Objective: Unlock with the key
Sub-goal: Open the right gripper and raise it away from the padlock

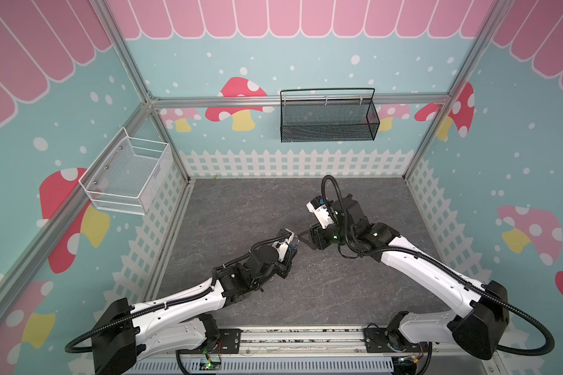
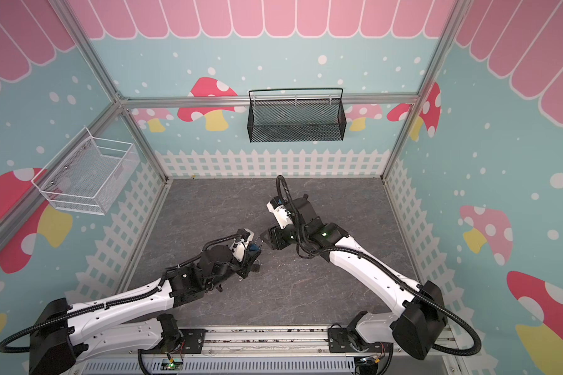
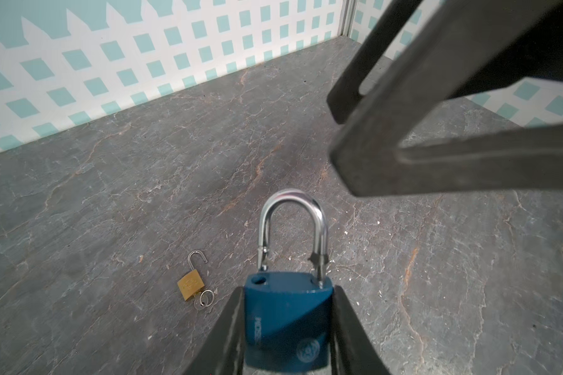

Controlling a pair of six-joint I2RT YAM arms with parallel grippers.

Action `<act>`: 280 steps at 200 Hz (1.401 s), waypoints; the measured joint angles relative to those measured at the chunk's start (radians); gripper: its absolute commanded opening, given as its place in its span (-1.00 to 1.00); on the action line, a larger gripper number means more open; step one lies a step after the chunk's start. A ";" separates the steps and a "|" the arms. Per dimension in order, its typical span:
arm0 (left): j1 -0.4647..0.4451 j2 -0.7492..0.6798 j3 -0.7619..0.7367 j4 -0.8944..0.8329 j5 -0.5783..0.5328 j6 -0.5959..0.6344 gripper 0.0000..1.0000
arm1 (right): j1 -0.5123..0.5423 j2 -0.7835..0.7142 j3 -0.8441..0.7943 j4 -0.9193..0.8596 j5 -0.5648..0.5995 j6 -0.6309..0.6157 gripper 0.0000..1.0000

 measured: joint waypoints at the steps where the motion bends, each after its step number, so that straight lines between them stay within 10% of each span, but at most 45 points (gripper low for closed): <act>1: 0.000 0.000 0.000 0.000 0.000 0.001 -1.00 | 0.000 0.002 0.003 -0.002 0.001 -0.002 0.28; 280: -0.005 0.001 -0.015 0.095 0.027 0.045 -1.00 | -0.093 0.126 0.098 -0.096 -0.028 -0.115 0.35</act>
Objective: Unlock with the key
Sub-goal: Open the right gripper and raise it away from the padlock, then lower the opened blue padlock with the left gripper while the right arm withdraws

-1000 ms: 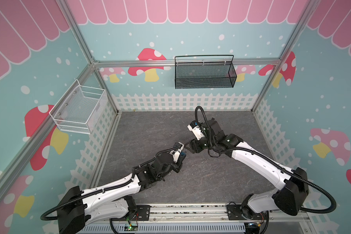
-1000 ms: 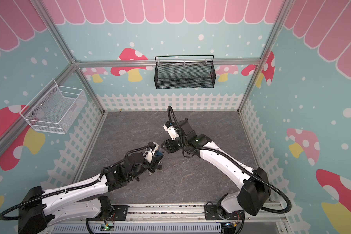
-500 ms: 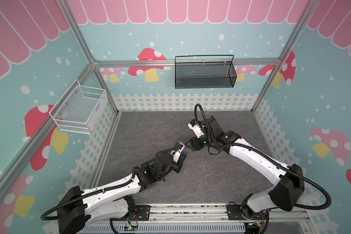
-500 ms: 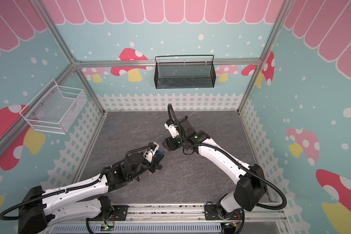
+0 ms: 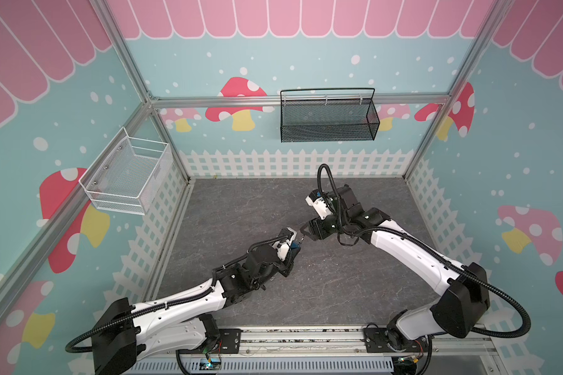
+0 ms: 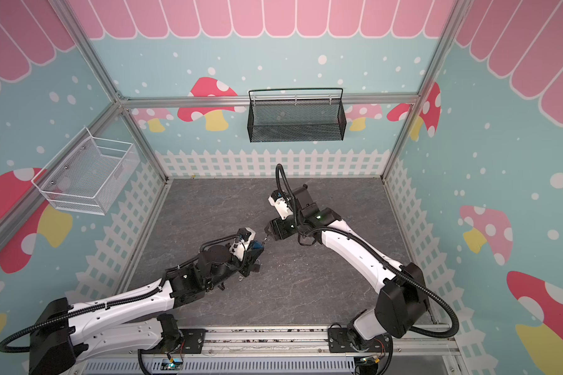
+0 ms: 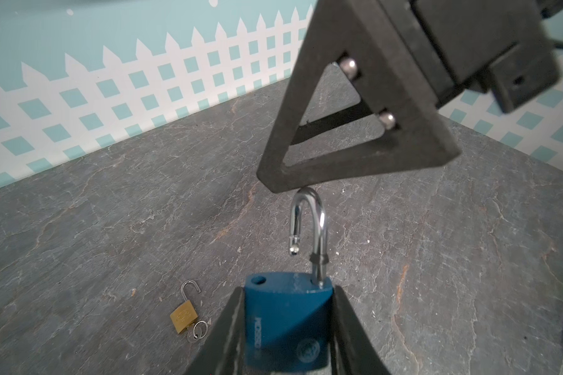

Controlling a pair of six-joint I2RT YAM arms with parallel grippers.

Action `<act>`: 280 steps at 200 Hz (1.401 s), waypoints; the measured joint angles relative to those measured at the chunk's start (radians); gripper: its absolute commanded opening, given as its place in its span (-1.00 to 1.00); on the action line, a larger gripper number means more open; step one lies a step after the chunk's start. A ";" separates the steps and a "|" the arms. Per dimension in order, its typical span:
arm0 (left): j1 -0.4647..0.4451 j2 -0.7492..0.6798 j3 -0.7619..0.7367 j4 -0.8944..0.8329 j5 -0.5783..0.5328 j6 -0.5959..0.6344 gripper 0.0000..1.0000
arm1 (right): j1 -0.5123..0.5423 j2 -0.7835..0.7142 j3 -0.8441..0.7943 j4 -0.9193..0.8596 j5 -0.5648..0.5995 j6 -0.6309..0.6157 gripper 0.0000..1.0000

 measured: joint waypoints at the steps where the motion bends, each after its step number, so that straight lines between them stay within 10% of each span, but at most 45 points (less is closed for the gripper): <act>1: 0.000 0.000 0.000 0.000 0.000 0.000 -1.00 | 0.000 -0.001 -0.001 0.000 0.000 0.000 0.35; 187: -0.002 0.084 0.034 0.034 -0.036 -0.036 -1.00 | -0.070 -0.161 -0.163 0.019 -0.021 0.002 0.35; 280: 0.005 0.357 0.297 -0.184 -0.158 -0.335 -1.00 | -0.203 -0.233 -0.316 0.090 0.008 0.070 0.35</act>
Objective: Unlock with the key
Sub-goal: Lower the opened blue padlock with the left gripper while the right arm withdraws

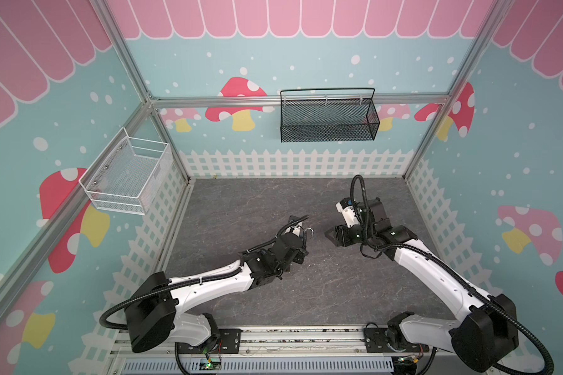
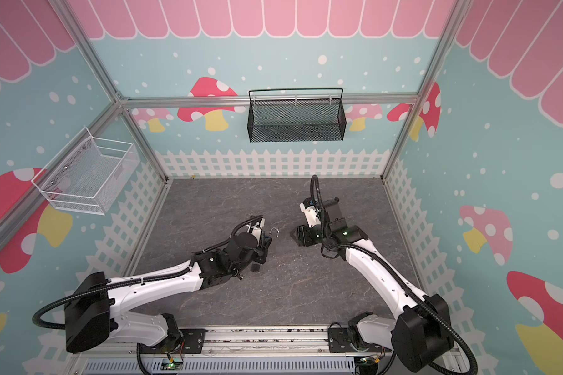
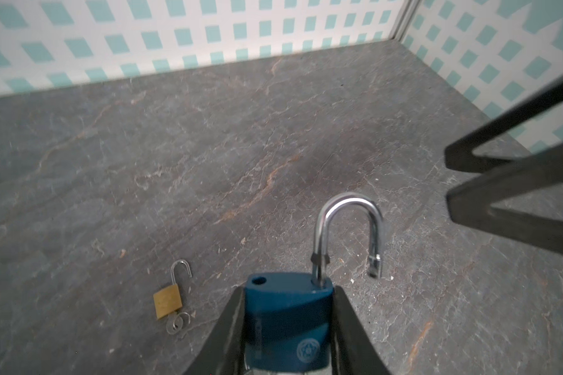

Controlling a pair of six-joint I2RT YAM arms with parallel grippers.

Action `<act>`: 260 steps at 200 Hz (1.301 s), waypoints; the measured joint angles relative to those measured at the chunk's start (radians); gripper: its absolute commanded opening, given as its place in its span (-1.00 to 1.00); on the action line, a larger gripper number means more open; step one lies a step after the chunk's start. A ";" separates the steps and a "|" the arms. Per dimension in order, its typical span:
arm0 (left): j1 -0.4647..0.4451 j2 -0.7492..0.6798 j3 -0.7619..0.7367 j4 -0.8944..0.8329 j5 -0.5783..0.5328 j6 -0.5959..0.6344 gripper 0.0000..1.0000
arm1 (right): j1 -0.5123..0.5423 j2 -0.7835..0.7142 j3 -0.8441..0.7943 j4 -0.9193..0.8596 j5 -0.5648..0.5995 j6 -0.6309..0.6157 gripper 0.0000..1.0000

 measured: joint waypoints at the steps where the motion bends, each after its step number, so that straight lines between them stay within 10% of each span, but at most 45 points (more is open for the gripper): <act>1: 0.000 0.003 0.003 -0.002 0.000 -0.003 -1.00 | 0.000 0.000 -0.002 0.001 0.000 0.001 0.35; 113: 0.075 0.467 0.329 -0.319 0.045 -0.316 -1.00 | -0.045 -0.045 -0.118 0.052 0.019 0.053 0.35; 260: 0.100 0.594 0.421 -0.398 0.057 -0.351 -0.94 | -0.072 -0.045 -0.156 0.090 0.024 0.063 0.35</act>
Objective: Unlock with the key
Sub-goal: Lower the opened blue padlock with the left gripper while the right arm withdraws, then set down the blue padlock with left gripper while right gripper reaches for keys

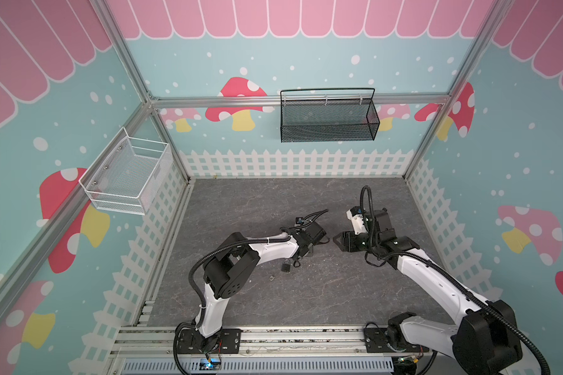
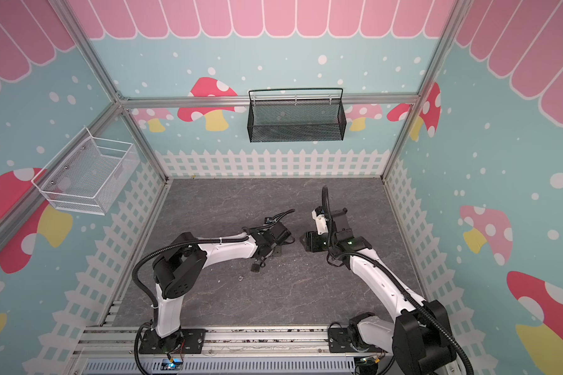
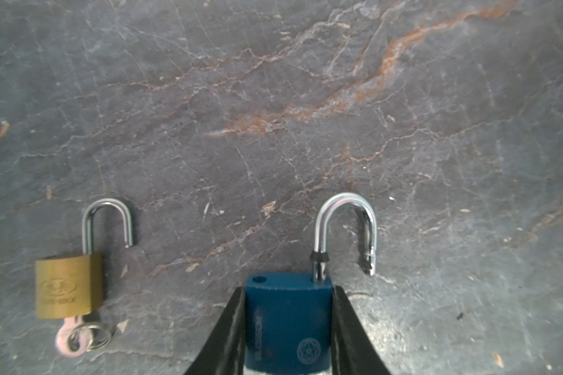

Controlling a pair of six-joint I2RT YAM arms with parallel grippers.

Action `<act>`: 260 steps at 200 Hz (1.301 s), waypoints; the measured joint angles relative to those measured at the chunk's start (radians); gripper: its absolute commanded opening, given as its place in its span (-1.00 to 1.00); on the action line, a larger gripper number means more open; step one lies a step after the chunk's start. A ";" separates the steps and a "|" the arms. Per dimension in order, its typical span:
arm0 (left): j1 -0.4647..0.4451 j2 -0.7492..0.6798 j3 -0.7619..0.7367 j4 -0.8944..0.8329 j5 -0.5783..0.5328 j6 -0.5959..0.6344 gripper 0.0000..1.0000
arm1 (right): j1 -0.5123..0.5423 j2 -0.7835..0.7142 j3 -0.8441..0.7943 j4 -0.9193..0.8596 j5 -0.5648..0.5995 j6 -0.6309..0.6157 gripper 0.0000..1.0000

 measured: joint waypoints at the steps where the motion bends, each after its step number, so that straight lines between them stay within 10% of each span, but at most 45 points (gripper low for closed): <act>1: 0.000 0.000 0.000 0.000 0.000 0.000 -0.94 | 0.000 0.000 0.000 0.000 0.000 0.000 0.35; 128: 0.001 -0.023 -0.005 0.004 0.039 -0.012 -0.04 | -0.002 0.000 0.001 0.003 -0.045 0.000 0.35; 260: 0.019 -0.523 -0.234 0.067 0.027 0.006 0.07 | 0.054 -0.005 0.095 -0.042 -0.117 -0.011 0.35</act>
